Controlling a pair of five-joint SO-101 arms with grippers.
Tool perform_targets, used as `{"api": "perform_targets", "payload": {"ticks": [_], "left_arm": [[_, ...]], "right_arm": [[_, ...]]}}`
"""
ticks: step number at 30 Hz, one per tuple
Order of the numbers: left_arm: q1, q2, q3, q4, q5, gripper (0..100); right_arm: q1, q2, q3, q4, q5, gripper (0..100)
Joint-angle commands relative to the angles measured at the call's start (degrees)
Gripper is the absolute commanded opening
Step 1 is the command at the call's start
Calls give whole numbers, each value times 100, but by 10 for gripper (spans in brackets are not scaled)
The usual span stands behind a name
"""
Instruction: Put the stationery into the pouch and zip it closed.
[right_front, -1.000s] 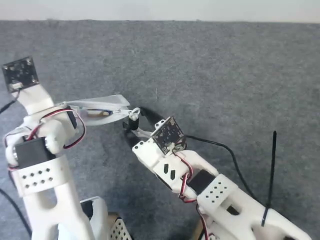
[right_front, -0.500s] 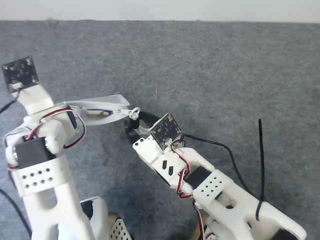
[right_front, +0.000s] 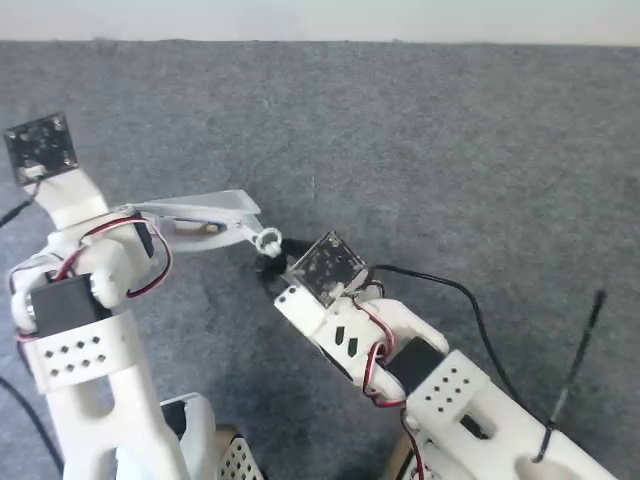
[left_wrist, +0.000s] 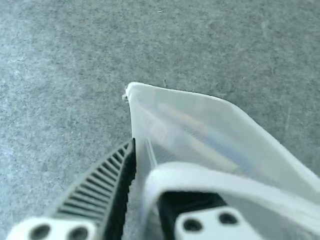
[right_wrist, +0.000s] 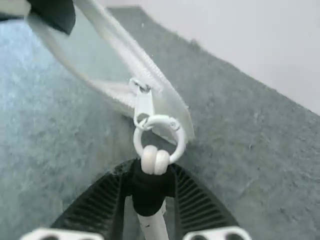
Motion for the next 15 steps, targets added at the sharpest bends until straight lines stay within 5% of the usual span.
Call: {"api": "perform_targets", "payload": {"ticks": [1, 6, 15], "left_arm": [[0, -237, -154, -352, -44, 152], [202, -237, -259, -598, -149, 218], [2040, -246, -286, -1046, -1987, 218]], "right_arm": [[-418, -576, -369, 760, 580, 6], [-927, -1007, -369, 1525, 888, 6], [-1244, -1455, -369, 2062, 897, 6]]}}
